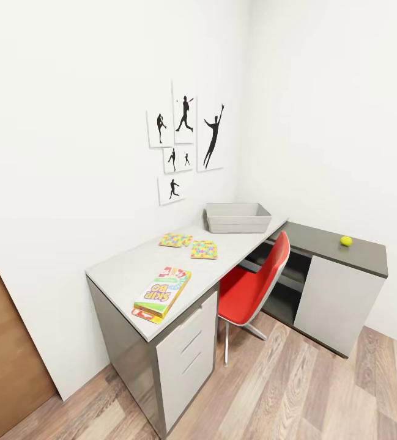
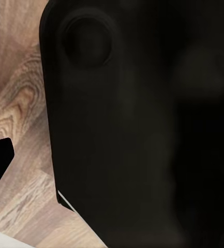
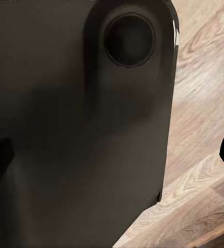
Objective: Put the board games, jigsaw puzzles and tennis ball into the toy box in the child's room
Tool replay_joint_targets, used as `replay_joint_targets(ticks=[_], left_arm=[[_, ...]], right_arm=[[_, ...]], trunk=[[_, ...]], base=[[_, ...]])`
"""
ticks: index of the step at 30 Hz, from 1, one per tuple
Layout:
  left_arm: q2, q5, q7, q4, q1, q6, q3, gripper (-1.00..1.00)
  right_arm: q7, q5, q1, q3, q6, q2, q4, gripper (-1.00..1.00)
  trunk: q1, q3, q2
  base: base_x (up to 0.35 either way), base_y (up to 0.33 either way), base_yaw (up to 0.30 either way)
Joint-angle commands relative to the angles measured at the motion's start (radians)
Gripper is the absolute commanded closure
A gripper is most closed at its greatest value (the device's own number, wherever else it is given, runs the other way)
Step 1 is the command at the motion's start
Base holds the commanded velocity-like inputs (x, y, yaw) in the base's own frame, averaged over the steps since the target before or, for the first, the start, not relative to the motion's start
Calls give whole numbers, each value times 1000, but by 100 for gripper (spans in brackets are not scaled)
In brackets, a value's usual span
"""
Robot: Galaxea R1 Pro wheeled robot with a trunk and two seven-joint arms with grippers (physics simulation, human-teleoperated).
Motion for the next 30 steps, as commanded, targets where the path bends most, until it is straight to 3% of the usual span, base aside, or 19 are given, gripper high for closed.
replay_joint_targets(ticks=[1,21,30], left_arm=[[0,0,0,0,0,0,1,-100],[-1,0,0,0,0,-37,5,-100],[-2,0,-1,0,0,-39,5,-100]], right_arm=[[0,0,0,0,-1,0,0,-100],[0,-9,0,-5,-4,12,0,-100],[0,-11,0,-5,-5,4,2,-100]], trunk=[[0,-1,0],[0,-3,0],[0,-3,0]], base=[[0,0,0],[0,0,-10],[0,0,-220]])
